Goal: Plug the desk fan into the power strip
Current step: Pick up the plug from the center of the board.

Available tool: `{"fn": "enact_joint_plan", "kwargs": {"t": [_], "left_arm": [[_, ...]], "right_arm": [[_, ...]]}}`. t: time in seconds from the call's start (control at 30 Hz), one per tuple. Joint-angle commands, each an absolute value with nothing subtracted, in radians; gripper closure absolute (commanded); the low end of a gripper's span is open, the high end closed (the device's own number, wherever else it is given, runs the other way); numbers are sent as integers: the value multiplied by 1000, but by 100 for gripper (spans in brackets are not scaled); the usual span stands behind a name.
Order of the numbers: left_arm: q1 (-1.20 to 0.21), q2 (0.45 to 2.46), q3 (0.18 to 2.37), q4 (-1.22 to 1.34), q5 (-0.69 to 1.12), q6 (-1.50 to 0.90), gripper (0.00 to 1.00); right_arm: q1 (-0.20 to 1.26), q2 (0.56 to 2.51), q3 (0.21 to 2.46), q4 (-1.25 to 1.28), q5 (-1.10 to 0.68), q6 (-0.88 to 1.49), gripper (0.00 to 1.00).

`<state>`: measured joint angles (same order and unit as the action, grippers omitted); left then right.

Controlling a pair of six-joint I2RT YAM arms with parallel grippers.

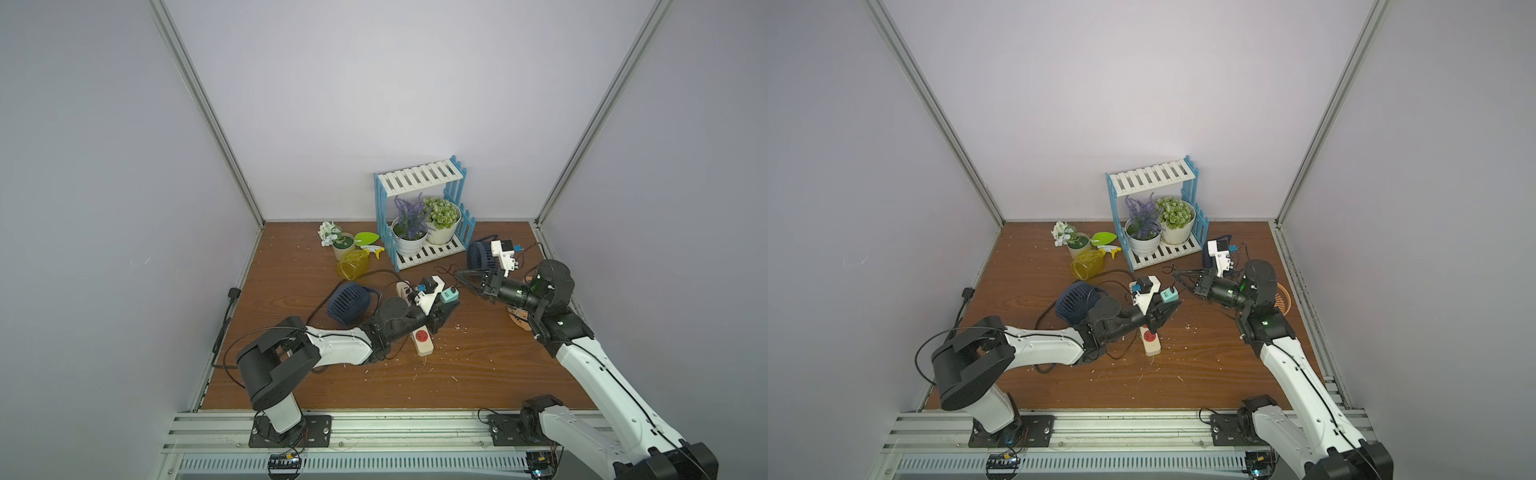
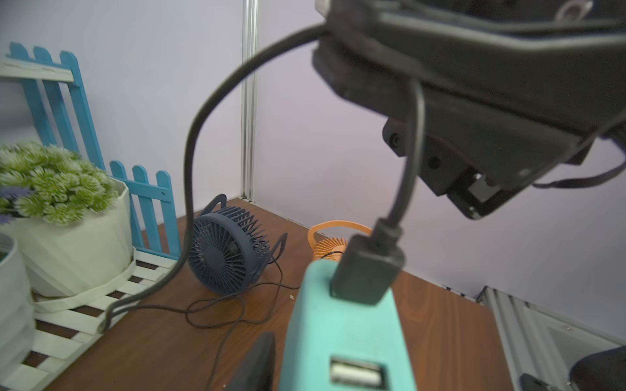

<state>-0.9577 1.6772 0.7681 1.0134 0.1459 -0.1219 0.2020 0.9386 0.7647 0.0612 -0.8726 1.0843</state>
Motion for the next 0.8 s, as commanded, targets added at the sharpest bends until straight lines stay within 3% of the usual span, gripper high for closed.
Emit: {"fn": "enact_joint_plan", "kwargs": {"t": [0.0,0.13,0.33,0.43,0.6,0.77], "left_arm": [[-950,1655,748,1044,164,-115,70],[-950,1634,719,1043,156,-117,86],[-940,1580,654,986,191,-178,87],[-906,1532,654,864,329,-261,86],[-856,1453,699,628,554,-357,85],[-820,1378,799,304,737,-320,82]], "right_arm": [[203,929,751,87,-870,1079,100],[204,930,766,-73,-806,976,100],[204,932,928,-539,-674,624,55],[205,932,983,-694,-682,455,44],[212,918,1038,-890,-740,185,40],[251,851,1066,-893,-808,63,36]]}}
